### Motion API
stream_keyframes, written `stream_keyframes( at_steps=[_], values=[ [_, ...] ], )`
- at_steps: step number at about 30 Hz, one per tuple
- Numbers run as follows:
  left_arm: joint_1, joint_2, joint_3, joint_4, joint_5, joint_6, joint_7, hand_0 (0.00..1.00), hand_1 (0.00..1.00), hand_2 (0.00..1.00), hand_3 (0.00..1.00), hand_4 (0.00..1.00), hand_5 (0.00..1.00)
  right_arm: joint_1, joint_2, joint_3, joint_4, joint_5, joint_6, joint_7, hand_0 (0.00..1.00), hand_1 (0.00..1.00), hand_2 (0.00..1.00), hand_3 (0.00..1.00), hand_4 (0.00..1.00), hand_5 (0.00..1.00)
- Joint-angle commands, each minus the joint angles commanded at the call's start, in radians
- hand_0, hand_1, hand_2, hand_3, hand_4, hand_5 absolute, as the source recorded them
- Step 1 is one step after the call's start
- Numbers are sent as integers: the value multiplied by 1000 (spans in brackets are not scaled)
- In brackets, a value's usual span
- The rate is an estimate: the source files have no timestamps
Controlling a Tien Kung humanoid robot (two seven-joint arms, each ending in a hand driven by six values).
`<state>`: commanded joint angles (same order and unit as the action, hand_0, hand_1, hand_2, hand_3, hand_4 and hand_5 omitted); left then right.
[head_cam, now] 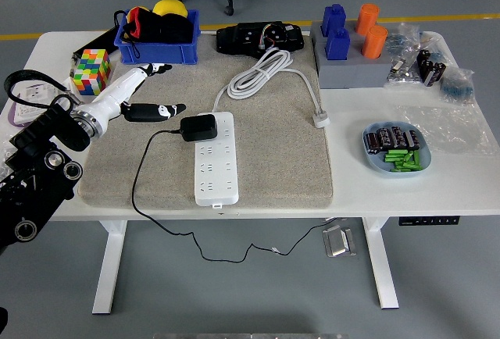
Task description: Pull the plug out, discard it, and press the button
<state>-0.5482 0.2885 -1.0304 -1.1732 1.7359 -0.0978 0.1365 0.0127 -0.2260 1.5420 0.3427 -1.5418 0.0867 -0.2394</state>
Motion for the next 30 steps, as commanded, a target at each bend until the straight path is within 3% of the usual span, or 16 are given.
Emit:
stream_keyframes(
  at_steps=[7,15,16,21,22,27,28,30],
  values=[
    [-65,-24,84,46,3,4,-2,951,970,946,945,989,302,-2,-1,-3,-3,-1,1,-1,767,729,724,713,883,658],
    [-162,-73,205,175,4,31,-33,929,951,924,941,998,277,0,-4,-10,-2,4,1,0,767,729,724,713,883,658],
    [-175,-79,223,193,-2,33,-36,895,849,811,893,998,188,0,-4,-10,-2,4,1,0,767,729,724,713,883,658],
    [-221,-102,280,263,-22,44,-51,895,849,811,893,998,188,-1,-4,-8,-3,3,1,0,767,729,724,713,883,658],
    [-227,-105,287,276,-25,47,-53,847,756,708,824,965,95,-1,-4,-7,-3,3,1,0,767,729,724,713,883,658],
    [-249,-117,311,321,-42,50,-56,847,756,708,824,965,95,-3,-4,-6,-4,2,1,0,767,729,724,713,883,658],
    [-251,-118,313,326,-44,50,-55,755,664,641,779,903,2,-3,-4,-6,-4,2,1,0,767,729,724,713,883,658],
    [-264,-125,328,367,-55,47,-51,755,664,641,779,903,2,-4,-2,-4,-4,1,1,-1,767,729,724,713,883,658]
  ],
)
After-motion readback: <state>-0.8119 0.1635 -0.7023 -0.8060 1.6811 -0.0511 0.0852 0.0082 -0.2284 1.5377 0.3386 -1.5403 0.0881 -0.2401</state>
